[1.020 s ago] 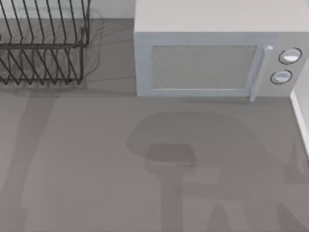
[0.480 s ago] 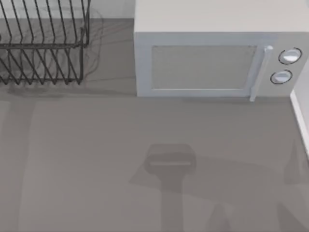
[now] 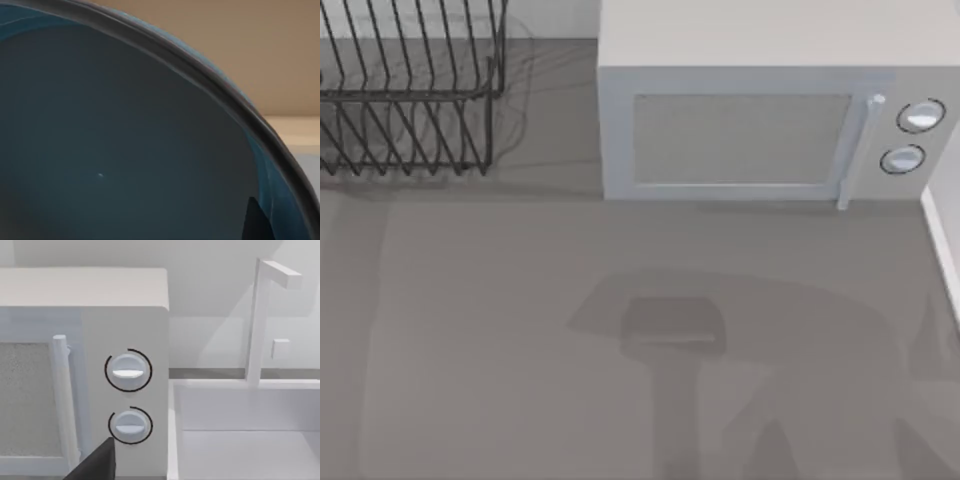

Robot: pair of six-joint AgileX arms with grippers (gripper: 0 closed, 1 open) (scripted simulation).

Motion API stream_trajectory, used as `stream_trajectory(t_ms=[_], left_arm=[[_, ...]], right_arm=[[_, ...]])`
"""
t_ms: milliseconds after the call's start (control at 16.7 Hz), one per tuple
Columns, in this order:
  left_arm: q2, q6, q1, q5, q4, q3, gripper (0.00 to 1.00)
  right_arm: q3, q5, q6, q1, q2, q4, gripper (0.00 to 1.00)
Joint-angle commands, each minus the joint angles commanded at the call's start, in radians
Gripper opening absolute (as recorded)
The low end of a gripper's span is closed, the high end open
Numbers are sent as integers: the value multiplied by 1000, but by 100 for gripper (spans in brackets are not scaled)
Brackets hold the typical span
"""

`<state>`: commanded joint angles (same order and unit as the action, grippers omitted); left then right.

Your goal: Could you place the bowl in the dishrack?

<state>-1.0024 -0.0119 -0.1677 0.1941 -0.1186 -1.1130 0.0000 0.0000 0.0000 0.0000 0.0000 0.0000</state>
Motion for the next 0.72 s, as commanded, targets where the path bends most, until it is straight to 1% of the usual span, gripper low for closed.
stream_trajectory(t_ms=[180,540,720], left_arm=[[-168,-1,15,-17,187,22,0],[-546,-8,63,-59,682,112,0],[-680,-7,86,-77,860,158,0]], right_arm=[[0,0,0,0,0,0,100],[0,0,0,0,0,0,100],[0,0,0,0,0,0,100]])
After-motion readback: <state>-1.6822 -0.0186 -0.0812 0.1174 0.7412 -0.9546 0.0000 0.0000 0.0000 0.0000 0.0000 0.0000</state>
